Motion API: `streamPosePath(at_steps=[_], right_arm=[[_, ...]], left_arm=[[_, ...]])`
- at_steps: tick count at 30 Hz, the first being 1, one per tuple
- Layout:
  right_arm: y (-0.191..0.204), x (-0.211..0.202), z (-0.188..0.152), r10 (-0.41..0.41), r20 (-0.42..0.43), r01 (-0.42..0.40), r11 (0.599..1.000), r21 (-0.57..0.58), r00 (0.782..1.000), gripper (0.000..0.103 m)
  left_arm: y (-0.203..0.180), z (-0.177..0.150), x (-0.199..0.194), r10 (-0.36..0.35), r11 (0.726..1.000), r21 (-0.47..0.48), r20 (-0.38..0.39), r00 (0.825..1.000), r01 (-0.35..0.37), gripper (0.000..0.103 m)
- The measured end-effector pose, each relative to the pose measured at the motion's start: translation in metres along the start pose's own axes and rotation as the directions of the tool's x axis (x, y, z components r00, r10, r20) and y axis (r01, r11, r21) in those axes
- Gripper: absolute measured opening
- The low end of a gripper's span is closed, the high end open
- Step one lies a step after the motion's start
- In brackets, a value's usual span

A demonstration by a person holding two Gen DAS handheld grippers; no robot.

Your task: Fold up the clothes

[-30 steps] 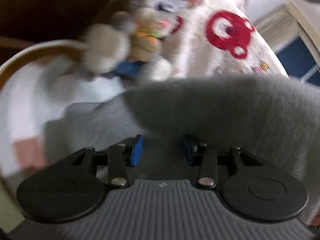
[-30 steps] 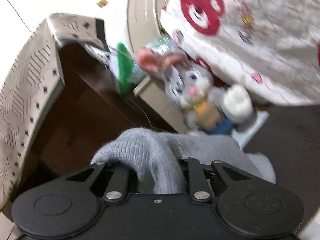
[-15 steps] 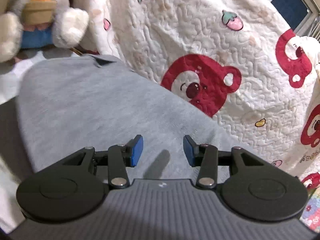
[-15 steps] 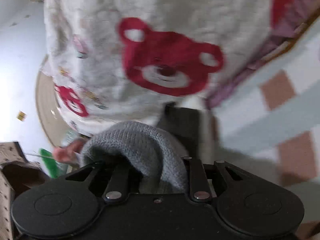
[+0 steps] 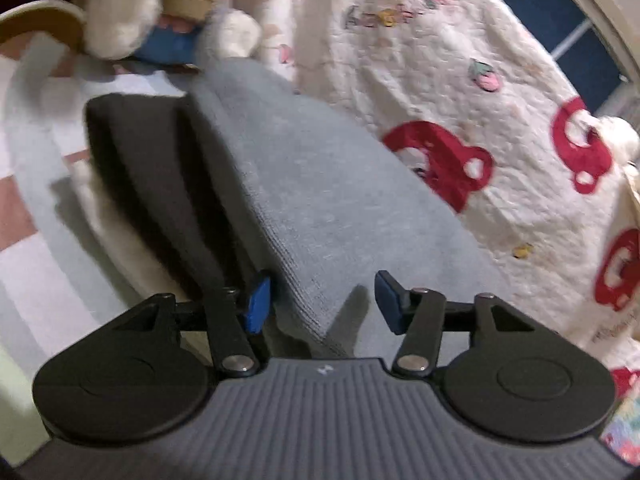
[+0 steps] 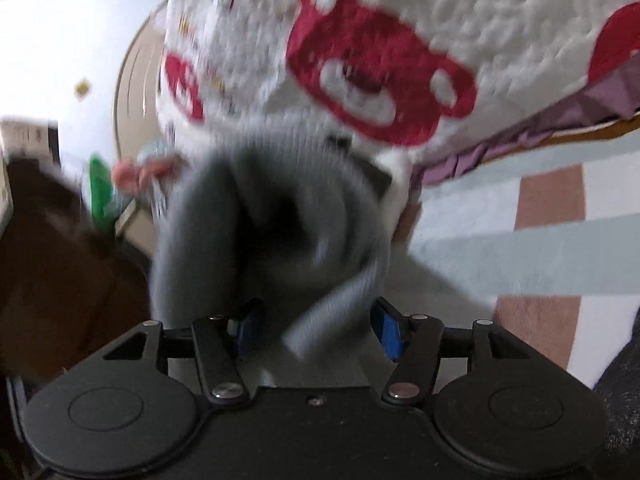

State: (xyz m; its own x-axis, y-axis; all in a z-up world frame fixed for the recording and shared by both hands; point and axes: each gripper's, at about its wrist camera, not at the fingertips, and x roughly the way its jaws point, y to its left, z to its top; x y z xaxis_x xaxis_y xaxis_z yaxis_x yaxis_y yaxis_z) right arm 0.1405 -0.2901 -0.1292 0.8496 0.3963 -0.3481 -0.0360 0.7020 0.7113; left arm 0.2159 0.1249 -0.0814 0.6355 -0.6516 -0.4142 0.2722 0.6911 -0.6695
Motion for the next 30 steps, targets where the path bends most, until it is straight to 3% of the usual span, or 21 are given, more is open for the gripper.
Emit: streamPosePath(at_steps=[3,6,7,9,10,11,13,21,28,30], right_arm=[[-0.010,0.008,-0.010,0.031,-0.006,-0.031,0.999,0.024,0.999,0.066],[-0.020,0.014,-0.020,0.025,0.018,-0.026,0.998,0.062,1.000,0.077],[-0.023,0.016,-0.024,0.021,0.034,-0.024,0.995,0.099,0.999,0.087],[-0.028,0.022,-0.029,0.039,0.064,-0.051,0.982,0.184,0.997,0.089],[-0.030,0.025,-0.032,0.071,0.076,-0.086,0.971,0.225,0.995,0.086],[-0.029,0.029,-0.033,0.116,0.069,-0.130,0.959,0.253,0.991,0.064],[-0.021,0.032,-0.032,0.181,0.044,-0.186,0.943,0.275,0.982,0.031],[0.035,-0.011,0.000,0.297,-0.048,-0.275,0.926,0.257,0.954,0.020],[0.087,0.010,0.002,0.456,-0.067,-0.414,0.852,0.320,0.887,0.021],[0.101,0.014,0.003,0.497,-0.062,-0.454,0.831,0.323,0.866,0.021]], left_arm=[[0.002,-0.001,0.000,-0.029,1.000,0.010,-0.015,0.999,0.030,0.047],[0.004,-0.006,0.002,-0.055,0.998,0.018,-0.031,0.998,0.056,0.046],[0.004,-0.008,0.002,-0.062,0.998,0.022,-0.033,0.998,0.063,0.046],[0.005,-0.011,0.003,-0.076,0.997,0.028,-0.030,0.997,0.077,0.046],[0.006,-0.012,0.005,-0.080,0.996,0.025,-0.028,0.996,0.081,0.046],[0.007,-0.012,0.007,-0.085,0.996,0.022,-0.027,0.996,0.085,0.046],[0.009,-0.014,0.008,-0.095,0.995,0.003,-0.026,0.995,0.095,0.046],[0.001,-0.010,-0.002,-0.121,0.993,0.003,-0.020,0.992,0.121,0.046],[-0.005,-0.008,-0.009,-0.178,0.984,-0.011,-0.019,0.984,0.178,0.044],[-0.006,-0.006,-0.011,-0.155,0.988,0.003,-0.014,0.988,0.155,0.044]])
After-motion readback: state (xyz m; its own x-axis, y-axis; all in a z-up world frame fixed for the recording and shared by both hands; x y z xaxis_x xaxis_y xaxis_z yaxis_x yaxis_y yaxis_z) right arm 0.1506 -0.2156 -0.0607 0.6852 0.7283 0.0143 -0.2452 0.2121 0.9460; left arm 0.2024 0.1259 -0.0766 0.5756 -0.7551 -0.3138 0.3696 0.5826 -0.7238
